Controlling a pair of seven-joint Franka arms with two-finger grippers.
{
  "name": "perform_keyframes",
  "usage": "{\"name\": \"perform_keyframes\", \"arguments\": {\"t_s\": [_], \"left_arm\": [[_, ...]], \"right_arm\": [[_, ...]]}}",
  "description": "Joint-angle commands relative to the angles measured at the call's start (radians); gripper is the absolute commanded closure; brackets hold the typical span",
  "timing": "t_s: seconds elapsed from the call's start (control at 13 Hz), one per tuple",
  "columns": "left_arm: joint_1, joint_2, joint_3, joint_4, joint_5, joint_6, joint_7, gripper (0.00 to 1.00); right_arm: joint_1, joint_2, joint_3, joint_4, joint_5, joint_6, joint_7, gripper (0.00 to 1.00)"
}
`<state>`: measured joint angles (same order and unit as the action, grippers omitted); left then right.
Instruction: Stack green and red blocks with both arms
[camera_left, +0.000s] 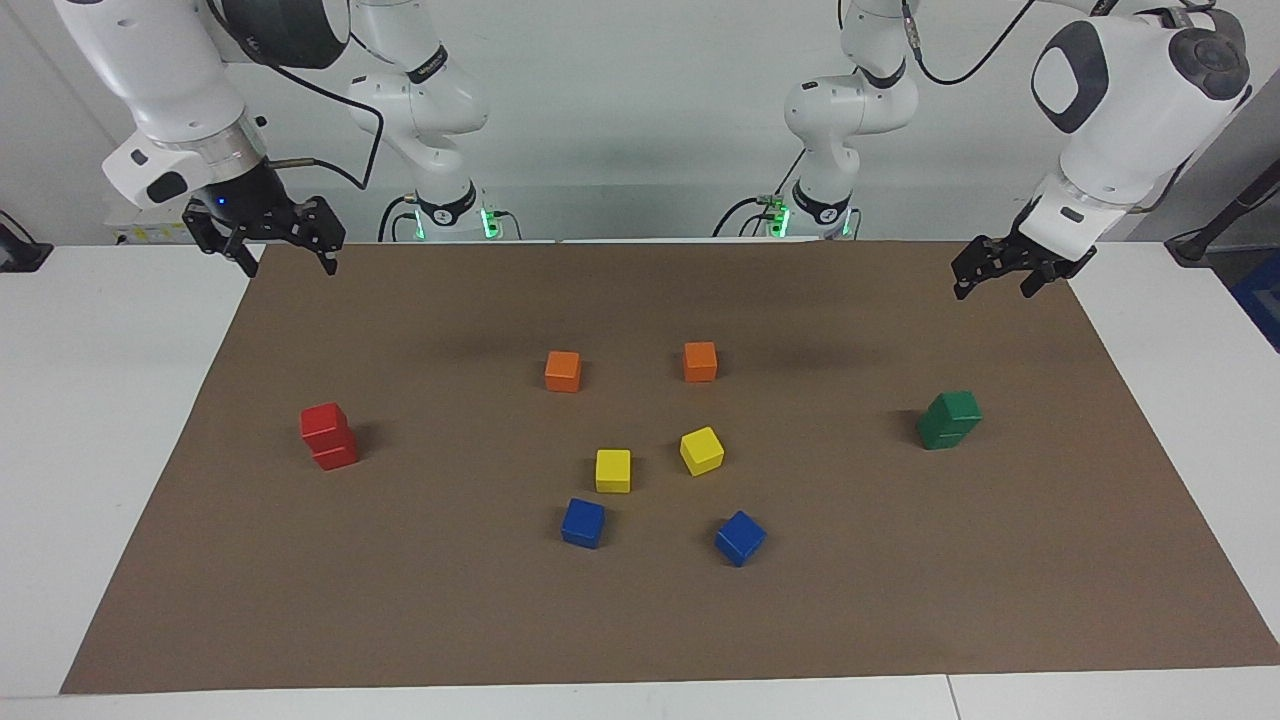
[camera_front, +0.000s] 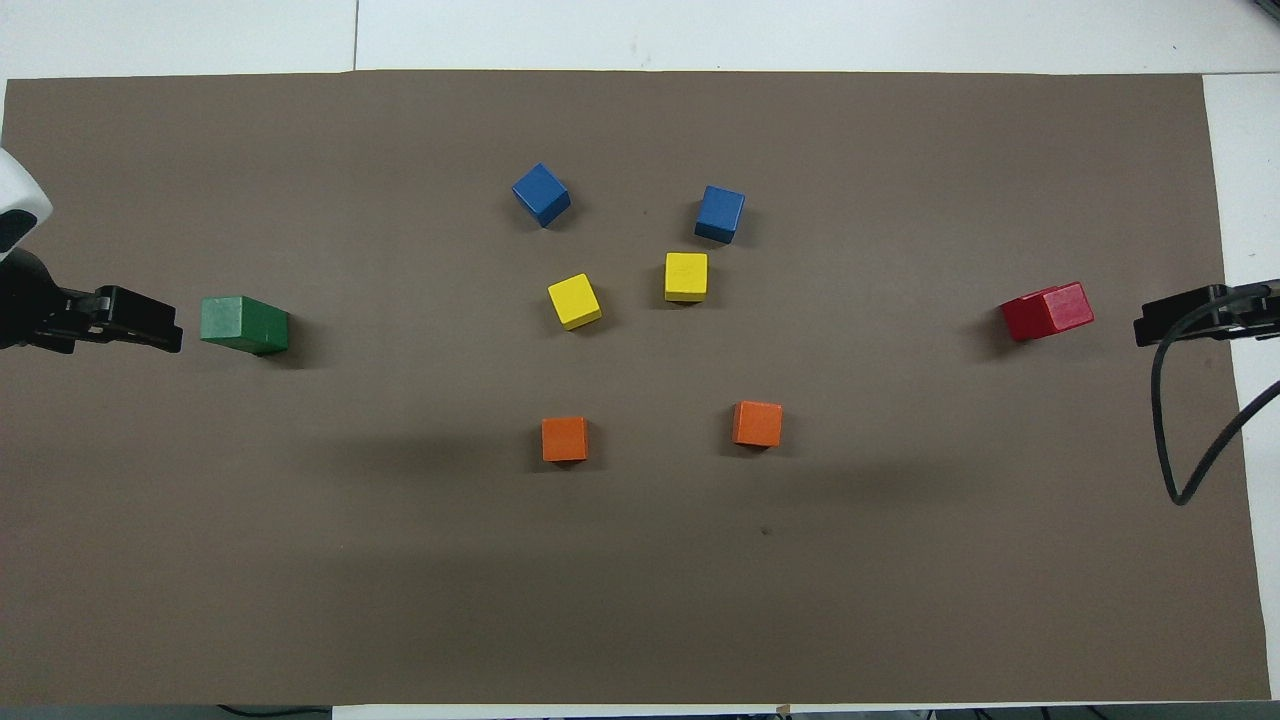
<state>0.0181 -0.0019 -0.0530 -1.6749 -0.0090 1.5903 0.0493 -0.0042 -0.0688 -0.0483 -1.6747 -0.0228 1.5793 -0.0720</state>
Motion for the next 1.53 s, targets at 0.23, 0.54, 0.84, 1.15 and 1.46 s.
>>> {"name": "perform_keyframes", "arguments": {"t_s": [0.23, 0.54, 0.84, 1.15, 1.46], "left_arm": [[-0.018, -0.01, 0.007, 0.03, 0.018, -0.013, 0.01, 0.0], [-0.017, -0.01, 0.01, 0.029, 0.021, -0.003, 0.01, 0.0], [-0.015, -0.012, 0.01, 0.024, 0.023, -0.007, 0.006, 0.0], [-0.015, -0.015, 0.01, 0.021, 0.021, -0.007, 0.006, 0.0], [-0.015, -0.015, 0.01, 0.023, 0.021, -0.006, 0.003, 0.0]], "right_arm": [[0.001, -0.002, -0.004, 0.009, -0.009, -0.019, 0.015, 0.0], [0.001, -0.002, -0.004, 0.009, -0.009, -0.019, 0.015, 0.0], [0.001, -0.002, -0.005, 0.009, -0.009, -0.019, 0.014, 0.0], [0.001, -0.002, -0.004, 0.009, -0.009, -0.019, 0.015, 0.0], [0.0, -0.002, -0.005, 0.009, -0.009, -0.019, 0.014, 0.0]]}}
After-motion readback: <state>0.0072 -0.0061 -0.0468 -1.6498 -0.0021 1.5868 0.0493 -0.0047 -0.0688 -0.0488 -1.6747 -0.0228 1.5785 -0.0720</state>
